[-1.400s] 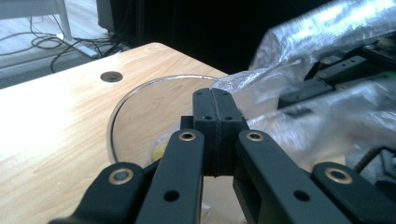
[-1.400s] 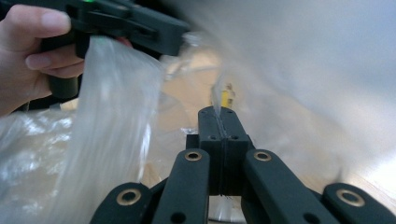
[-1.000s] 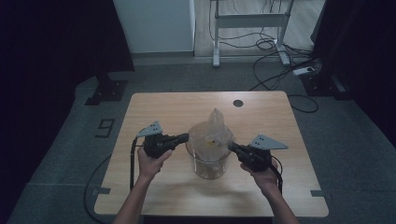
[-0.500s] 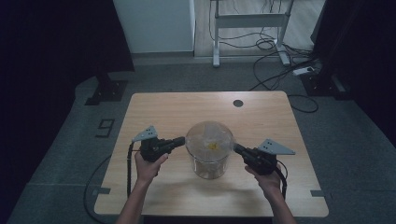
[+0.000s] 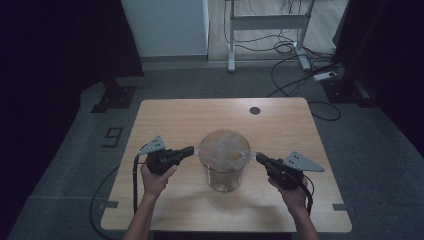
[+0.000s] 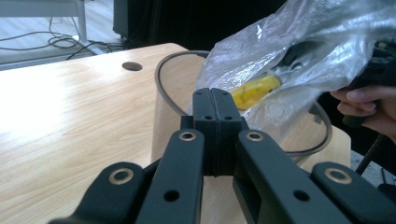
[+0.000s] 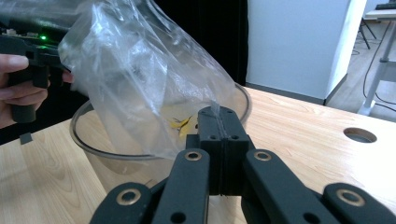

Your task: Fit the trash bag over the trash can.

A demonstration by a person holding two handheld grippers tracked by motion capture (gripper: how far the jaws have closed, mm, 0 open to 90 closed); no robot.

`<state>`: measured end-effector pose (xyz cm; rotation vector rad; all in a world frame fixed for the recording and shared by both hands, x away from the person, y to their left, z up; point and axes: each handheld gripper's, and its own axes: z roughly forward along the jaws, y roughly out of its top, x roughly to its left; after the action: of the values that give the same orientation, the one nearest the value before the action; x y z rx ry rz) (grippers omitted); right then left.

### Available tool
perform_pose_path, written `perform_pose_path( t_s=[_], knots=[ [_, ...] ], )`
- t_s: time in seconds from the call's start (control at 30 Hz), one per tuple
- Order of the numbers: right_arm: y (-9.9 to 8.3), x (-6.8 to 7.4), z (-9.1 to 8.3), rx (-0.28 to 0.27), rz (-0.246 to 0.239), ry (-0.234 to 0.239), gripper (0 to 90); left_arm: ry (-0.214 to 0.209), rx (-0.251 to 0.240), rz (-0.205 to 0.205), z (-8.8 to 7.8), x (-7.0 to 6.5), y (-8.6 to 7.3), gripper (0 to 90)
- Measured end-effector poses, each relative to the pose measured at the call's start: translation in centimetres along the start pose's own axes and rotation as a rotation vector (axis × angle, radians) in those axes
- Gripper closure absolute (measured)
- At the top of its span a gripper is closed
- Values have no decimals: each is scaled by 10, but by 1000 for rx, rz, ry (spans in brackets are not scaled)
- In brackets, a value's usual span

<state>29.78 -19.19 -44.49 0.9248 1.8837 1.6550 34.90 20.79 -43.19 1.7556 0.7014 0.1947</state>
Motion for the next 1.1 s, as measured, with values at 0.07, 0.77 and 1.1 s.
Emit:
perform_pose_path(
  t_s=[0.07, 0.77, 1.1],
  knots=[
    [-1, -3, -2, 2, 9, -8, 894, -1, -3, -9, -2, 2, -3, 900],
    [19, 3, 8, 47, -46, 14, 882, -23, 62, 139, 13, -18, 47, 493],
    [25, 7, 9, 61, -54, 19, 837, -29, 138, 151, 44, -17, 52, 851]
  ],
)
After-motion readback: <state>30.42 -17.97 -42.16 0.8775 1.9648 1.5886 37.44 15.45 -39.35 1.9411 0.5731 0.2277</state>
